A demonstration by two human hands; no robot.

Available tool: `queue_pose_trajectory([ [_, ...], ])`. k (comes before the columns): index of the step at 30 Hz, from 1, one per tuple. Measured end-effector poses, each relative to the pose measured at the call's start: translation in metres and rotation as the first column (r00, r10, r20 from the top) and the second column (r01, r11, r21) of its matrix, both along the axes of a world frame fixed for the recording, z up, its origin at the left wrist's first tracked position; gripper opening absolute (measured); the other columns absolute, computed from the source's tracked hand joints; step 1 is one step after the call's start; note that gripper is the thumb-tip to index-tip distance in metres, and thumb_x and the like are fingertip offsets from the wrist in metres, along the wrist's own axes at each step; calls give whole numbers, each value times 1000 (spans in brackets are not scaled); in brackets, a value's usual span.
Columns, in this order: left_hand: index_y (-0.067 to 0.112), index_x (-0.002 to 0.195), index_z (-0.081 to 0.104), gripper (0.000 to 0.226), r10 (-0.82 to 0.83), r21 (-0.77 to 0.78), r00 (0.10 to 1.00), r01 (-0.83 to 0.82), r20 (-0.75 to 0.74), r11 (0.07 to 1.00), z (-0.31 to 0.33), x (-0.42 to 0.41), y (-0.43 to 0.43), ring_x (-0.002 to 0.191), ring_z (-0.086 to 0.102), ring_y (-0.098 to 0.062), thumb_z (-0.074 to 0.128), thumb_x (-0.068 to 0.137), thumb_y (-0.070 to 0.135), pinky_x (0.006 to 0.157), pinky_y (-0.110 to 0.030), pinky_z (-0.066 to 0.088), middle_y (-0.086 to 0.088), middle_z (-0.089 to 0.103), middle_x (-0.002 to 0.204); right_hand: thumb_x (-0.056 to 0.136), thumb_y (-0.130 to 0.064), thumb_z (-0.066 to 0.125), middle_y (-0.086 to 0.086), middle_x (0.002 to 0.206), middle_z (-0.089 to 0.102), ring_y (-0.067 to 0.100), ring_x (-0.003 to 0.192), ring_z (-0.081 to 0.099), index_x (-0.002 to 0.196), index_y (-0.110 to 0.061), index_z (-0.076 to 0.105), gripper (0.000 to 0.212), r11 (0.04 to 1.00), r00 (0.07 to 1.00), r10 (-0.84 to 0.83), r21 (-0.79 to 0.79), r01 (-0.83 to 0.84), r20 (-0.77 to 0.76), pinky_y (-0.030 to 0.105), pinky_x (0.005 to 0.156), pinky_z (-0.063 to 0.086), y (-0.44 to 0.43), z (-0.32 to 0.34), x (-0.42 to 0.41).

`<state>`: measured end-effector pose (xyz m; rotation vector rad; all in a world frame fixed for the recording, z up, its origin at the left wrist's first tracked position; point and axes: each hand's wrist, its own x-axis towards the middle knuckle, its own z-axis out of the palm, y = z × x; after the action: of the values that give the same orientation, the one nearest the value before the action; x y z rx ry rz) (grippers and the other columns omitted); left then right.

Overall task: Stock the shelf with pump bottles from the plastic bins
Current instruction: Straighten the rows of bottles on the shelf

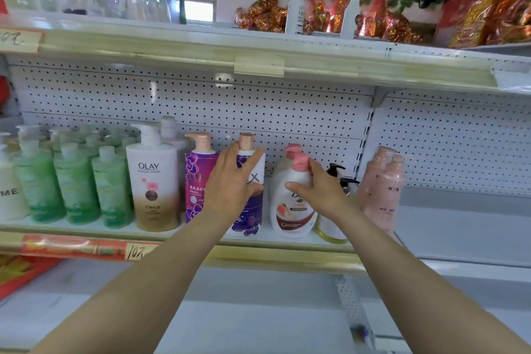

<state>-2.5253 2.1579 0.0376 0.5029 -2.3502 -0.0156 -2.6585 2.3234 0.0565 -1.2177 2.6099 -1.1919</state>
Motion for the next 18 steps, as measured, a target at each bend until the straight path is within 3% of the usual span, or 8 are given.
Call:
queue_pose_trajectory([
  [6,33,152,31,79,74,-36,996,-72,43,997,5,0,-8,128,37,-30,72,85,42,98,-38,43,-11,39,144,93,-46,62,2,130,58,23,115,57,139,-18,40,58,997,999,47,52,-48,28,33,89,44,-6,-8,-13],
  [11,35,151,32,78,89,-34,995,-87,43,996,5,-3,-9,127,35,-28,71,84,45,99,-36,40,-9,40,140,91,-49,63,1,128,58,24,115,57,138,-20,38,60,997,994,68,31,-71,84,47,99,47,-10,-16,-22],
  [18,32,148,39,76,74,-43,997,-73,22,996,5,-4,-12,119,39,-28,75,81,42,99,-37,39,-10,44,131,90,-55,61,-5,125,55,21,115,56,138,-24,33,64,998,993,30,49,-36,114,44,97,48,-15,-19,-27],
])
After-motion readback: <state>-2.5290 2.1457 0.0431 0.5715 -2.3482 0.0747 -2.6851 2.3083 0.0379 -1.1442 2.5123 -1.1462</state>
